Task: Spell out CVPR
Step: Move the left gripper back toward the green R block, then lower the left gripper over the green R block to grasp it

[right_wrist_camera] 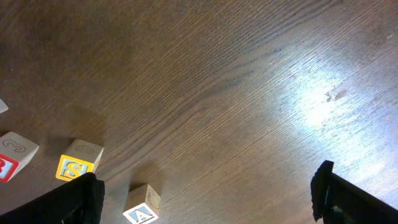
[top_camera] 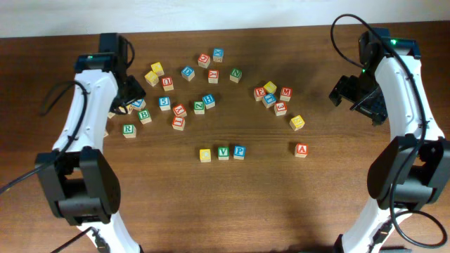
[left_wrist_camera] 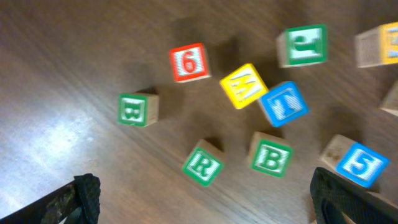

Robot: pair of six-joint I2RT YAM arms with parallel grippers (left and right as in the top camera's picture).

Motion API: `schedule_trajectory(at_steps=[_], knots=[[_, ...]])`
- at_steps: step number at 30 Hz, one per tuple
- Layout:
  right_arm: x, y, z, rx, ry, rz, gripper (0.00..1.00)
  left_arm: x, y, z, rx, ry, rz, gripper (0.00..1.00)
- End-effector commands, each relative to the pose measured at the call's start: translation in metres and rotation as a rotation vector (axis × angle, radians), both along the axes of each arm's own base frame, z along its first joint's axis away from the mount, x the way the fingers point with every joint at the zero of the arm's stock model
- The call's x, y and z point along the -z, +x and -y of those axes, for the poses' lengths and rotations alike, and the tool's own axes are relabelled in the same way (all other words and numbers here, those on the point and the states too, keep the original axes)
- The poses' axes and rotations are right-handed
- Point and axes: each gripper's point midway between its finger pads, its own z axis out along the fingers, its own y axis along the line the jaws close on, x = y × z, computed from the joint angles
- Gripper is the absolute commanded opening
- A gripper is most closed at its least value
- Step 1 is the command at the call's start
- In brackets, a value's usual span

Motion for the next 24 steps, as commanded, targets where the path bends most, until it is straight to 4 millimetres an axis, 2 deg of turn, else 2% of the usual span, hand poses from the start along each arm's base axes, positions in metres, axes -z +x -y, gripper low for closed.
schedule_trajectory(at_steps=[1,4,7,11,15,20,24], knots=[[-0.009,0.002,0.002,0.004,-0.012,0.024,0.98,-0.009,-0.006,-0.012,-0.025,-0.010,0.004,0.99],[-0.009,0.002,0.002,0.004,-0.012,0.024,0.98,0.002,-0.019,-0.011,-0.029,-0.024,-0.049,0.99],[-0.009,0.002,0.002,0.004,-0.012,0.024,0.98,0.017,-0.029,-0.001,-0.020,-0.084,-0.089,0.99],[-0.009,0.002,0.002,0.004,-0.012,0.024,0.98,0.025,-0.034,0.011,0.032,-0.147,-0.121,1.00],[-0.009,0.002,0.002,0.004,-0.012,0.024,0.98,0.025,-0.034,0.014,0.189,-0.144,-0.161,0.98],[-0.009,0.002,0.002,0.004,-0.012,0.024,0.98,0.030,-0.040,0.016,0.201,-0.154,-0.184,0.99],[-0.009,0.002,0.002,0.004,-0.012,0.024,0.98,0.021,-0.059,0.037,0.206,-0.292,-0.213,0.98]])
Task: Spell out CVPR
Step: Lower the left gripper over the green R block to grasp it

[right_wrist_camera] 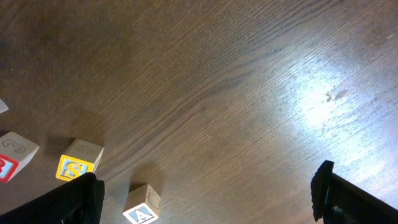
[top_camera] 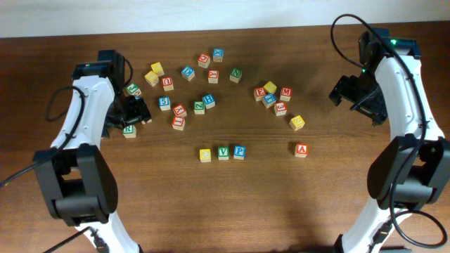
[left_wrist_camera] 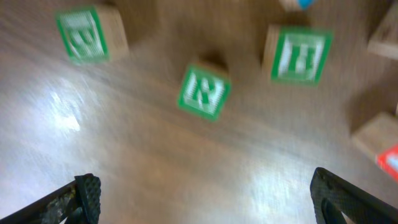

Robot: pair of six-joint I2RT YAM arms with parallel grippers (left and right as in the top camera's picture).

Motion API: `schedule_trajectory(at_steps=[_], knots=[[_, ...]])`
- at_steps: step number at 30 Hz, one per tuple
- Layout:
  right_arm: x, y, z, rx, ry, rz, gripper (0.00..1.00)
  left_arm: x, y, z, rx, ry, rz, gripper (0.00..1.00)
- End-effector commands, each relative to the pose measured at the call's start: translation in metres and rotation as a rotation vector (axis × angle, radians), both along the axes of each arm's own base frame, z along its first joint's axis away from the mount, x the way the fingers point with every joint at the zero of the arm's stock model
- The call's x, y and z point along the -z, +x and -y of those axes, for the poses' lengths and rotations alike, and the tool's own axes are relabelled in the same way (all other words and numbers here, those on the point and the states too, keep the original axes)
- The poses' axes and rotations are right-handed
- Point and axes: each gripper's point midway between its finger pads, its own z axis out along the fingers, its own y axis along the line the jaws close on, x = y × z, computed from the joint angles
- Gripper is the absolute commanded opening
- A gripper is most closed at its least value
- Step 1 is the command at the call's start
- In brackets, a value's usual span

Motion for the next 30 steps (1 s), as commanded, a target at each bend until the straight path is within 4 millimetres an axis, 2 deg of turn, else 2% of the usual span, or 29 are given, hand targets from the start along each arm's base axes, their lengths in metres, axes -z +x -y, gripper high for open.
schedule_trajectory(at_steps=[1,5,7,11,14,16,17,19,21,23,24,26,27,30], knots=[[-0.009,0.002,0.002,0.004,-0.012,0.024,0.98,-0.028,-0.010,0.012,-0.001,-0.103,0.049,0.98],[-0.009,0.002,0.002,0.004,-0.012,0.024,0.98,-0.068,-0.017,0.007,0.038,-0.092,0.144,0.98],[-0.009,0.002,0.002,0.004,-0.012,0.024,0.98,-0.072,-0.022,0.005,0.053,-0.084,0.164,0.99],[-0.009,0.002,0.002,0.004,-0.012,0.024,0.98,-0.044,-0.021,0.005,0.055,-0.083,0.159,0.99],[-0.009,0.002,0.002,0.004,-0.012,0.024,0.98,-0.038,-0.011,0.004,0.057,-0.079,0.202,0.99],[-0.009,0.002,0.002,0.004,-0.012,0.024,0.98,-0.038,-0.007,-0.010,0.070,0.005,0.213,0.99],[-0.009,0.002,0.002,0.004,-0.012,0.024,0.98,-0.036,0.001,-0.020,0.115,0.070,0.233,1.00],[-0.009,0.002,0.002,0.004,-0.012,0.024,0.99,-0.027,0.012,-0.017,0.207,0.060,0.260,0.96],[-0.009,0.002,0.002,0.004,-0.012,0.024,0.98,-0.006,0.018,-0.012,0.273,0.038,0.267,0.92],[-0.009,0.002,0.002,0.004,-0.012,0.024,0.98,0.013,0.020,-0.012,0.335,0.036,0.228,0.93],[-0.009,0.002,0.002,0.004,-0.012,0.024,0.98,0.023,0.020,-0.009,0.377,0.019,0.203,0.98],[-0.009,0.002,0.002,0.004,-0.012,0.024,0.98,0.042,0.021,-0.009,0.394,0.010,0.166,0.99],[-0.009,0.002,0.002,0.004,-0.012,0.024,0.98,0.057,0.024,-0.010,0.395,0.005,0.151,0.95],[-0.009,0.002,0.002,0.004,-0.012,0.024,0.98,0.069,0.024,0.000,0.459,-0.048,0.141,0.92]])
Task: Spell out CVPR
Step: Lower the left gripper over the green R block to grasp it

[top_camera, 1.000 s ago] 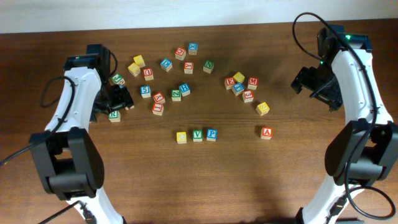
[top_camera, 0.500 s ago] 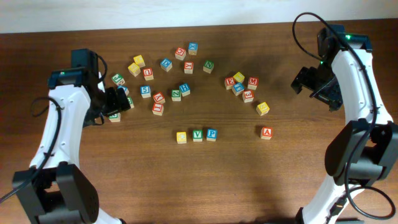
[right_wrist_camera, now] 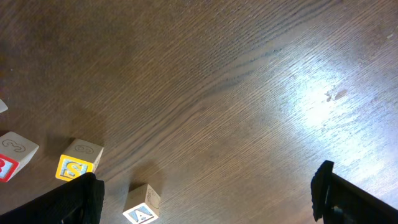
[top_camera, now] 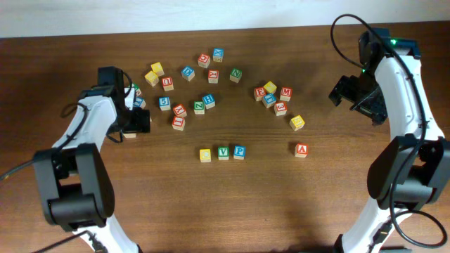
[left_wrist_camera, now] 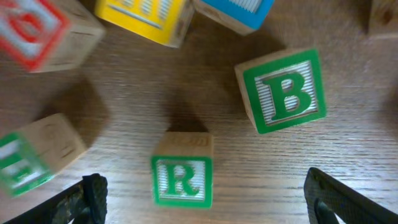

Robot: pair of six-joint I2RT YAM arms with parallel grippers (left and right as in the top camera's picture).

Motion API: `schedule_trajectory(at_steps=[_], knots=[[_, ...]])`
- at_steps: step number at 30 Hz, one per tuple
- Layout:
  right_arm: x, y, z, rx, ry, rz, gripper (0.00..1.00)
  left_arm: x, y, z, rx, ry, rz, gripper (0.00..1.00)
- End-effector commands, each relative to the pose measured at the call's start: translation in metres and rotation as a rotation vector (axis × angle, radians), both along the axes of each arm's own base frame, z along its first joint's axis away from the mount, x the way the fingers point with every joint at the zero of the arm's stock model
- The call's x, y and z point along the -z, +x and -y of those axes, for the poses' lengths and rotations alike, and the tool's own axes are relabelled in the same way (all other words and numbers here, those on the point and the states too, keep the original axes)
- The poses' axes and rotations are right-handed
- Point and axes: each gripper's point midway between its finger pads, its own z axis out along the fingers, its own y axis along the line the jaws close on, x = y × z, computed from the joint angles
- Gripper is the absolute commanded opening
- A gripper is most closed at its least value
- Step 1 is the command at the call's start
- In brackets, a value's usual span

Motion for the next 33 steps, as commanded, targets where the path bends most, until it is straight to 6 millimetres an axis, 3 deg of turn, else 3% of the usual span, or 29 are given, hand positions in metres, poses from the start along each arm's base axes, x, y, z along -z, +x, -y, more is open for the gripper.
schedule_trajectory(at_steps=[1,5,7,12,13,20,22,30,33], knots=[[-0.009,0.002,0.002,0.004,-0.012,0.024,0.98,0.014,0.000,0.007,0.066,-0.043,-0.022,0.92],[-0.009,0.002,0.002,0.004,-0.012,0.024,0.98,0.012,0.008,0.007,0.067,-0.039,0.012,0.89],[-0.009,0.002,0.002,0.004,-0.012,0.024,0.98,0.012,0.008,0.008,0.067,-0.047,0.012,0.79],[-0.009,0.002,0.002,0.004,-0.012,0.024,0.98,0.016,0.000,0.009,0.059,-0.054,-0.018,0.70],[-0.009,0.002,0.002,0.004,-0.012,0.024,0.98,0.017,-0.001,0.009,0.060,-0.054,-0.024,0.62],[-0.009,0.002,0.002,0.004,-0.012,0.024,0.98,0.018,-0.009,0.004,0.055,-0.028,-0.056,0.61],[-0.009,0.002,0.002,0.004,-0.012,0.024,0.98,0.018,-0.009,0.001,0.052,-0.010,-0.059,0.52],[-0.009,0.002,0.002,0.004,-0.012,0.024,0.98,0.018,-0.009,0.001,0.052,-0.011,-0.059,0.47],[-0.009,0.002,0.002,0.004,-0.012,0.024,0.98,0.019,-0.009,0.001,0.051,-0.011,-0.060,0.59]])
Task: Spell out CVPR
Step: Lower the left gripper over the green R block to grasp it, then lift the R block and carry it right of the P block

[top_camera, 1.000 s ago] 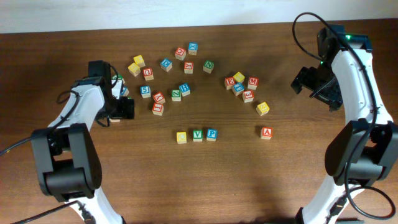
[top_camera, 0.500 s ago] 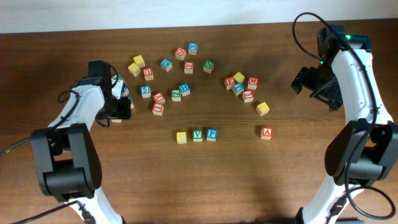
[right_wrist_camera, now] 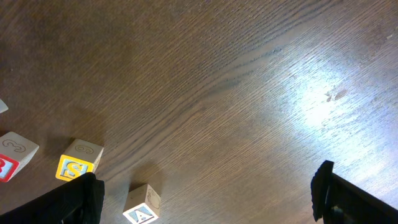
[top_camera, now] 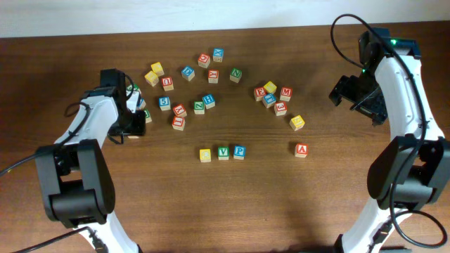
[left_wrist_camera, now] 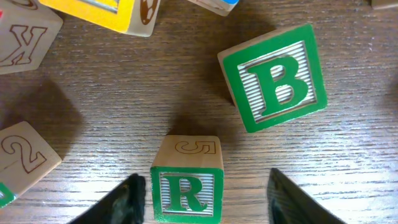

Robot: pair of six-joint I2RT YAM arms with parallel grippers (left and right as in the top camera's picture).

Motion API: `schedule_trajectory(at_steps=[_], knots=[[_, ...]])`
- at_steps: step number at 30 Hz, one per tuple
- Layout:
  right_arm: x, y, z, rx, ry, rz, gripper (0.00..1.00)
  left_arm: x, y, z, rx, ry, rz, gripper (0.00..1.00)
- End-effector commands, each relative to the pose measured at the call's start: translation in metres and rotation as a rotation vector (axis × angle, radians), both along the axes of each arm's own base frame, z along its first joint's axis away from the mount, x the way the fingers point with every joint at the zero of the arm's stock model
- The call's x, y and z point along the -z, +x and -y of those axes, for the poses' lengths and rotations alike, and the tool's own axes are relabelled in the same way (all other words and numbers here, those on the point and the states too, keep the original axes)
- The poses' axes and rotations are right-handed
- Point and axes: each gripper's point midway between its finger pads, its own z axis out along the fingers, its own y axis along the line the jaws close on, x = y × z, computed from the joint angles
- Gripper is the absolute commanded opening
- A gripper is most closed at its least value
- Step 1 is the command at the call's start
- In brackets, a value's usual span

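The green R block sits on the table between the fingers of my open left gripper. The left finger is close beside the block and the right finger stands well apart from it. In the overhead view this gripper is low over the left cluster. A yellow block, a green V block and a blue P block stand in a row at the table's middle front. My right gripper hangs open and empty, high over the right side.
A green B block, a yellow block and a plain-sided 2 block crowd round the R. Several more letter blocks lie scattered across the back middle. An A block and a yellow block lie right of the row.
My left gripper has come lower over the R block and its fingers now stand nearer together on either side of it. The right arm has not moved.
My left gripper was open and high over the left cluster. It then shifted toward the front over the R and B blocks. Later it was lower with the R between wide fingers, and now the fingers flank the R closely. The right arm stayed still throughout.
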Motion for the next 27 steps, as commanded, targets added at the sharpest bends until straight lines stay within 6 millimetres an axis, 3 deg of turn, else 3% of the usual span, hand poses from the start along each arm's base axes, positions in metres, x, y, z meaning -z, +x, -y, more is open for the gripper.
schedule_trajectory(at_steps=[1,5,17,27], knots=[[-0.009,0.002,0.002,0.004,-0.012,0.025,0.98,0.009,-0.006,-0.004,-0.003,0.008,-0.029,0.60],[-0.009,0.002,0.002,0.004,-0.012,0.025,0.98,0.025,-0.009,-0.005,-0.005,0.004,-0.066,0.58],[-0.009,0.002,0.002,0.004,-0.012,0.025,0.98,0.013,0.005,-0.006,-0.006,0.008,-0.025,0.35],[-0.009,0.002,0.002,0.004,-0.012,0.025,0.98,0.011,0.013,-0.007,-0.006,0.012,0.006,0.35]])
